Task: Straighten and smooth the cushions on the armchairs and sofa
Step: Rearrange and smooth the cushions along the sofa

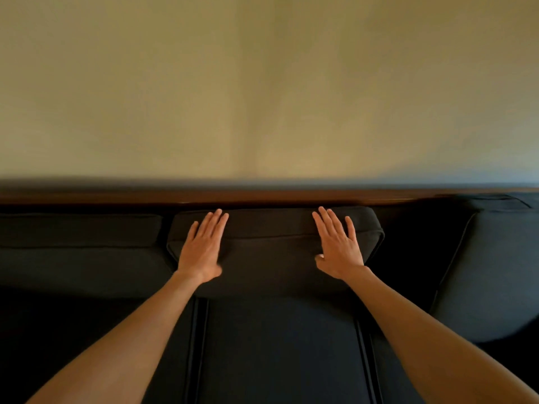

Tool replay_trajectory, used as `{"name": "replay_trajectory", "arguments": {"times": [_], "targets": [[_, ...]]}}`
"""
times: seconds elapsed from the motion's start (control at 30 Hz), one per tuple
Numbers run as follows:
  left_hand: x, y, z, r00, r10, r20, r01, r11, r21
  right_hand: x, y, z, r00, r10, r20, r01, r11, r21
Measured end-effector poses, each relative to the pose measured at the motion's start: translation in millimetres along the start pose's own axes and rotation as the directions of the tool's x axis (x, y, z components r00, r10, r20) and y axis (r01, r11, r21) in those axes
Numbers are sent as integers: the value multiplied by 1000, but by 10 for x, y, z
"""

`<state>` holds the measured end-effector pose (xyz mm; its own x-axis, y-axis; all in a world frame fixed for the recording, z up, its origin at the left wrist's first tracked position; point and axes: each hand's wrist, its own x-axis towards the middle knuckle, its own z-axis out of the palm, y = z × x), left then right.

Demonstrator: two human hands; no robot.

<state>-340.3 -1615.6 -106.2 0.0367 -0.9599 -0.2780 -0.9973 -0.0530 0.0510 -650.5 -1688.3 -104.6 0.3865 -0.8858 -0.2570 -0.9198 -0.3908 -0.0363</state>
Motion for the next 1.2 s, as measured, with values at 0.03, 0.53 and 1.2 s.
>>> {"name": "replay_trajectory", "arguments": {"times": [0.03, 0.53, 1.2], "targets": [[-16, -41, -17, 1000, -6, 21, 6, 1000, -9, -8, 7, -11, 1000, 13, 19, -13, 1000, -4], [-254, 567, -749, 999, -46, -15, 38, 943, -331, -486, 127, -672, 978, 54, 201, -104, 963, 248], [349, 5168, -1309, 944, 242, -222, -319, 837, -444, -1870, 3956, -1169, 967, 251, -44, -216, 898, 383]]}}
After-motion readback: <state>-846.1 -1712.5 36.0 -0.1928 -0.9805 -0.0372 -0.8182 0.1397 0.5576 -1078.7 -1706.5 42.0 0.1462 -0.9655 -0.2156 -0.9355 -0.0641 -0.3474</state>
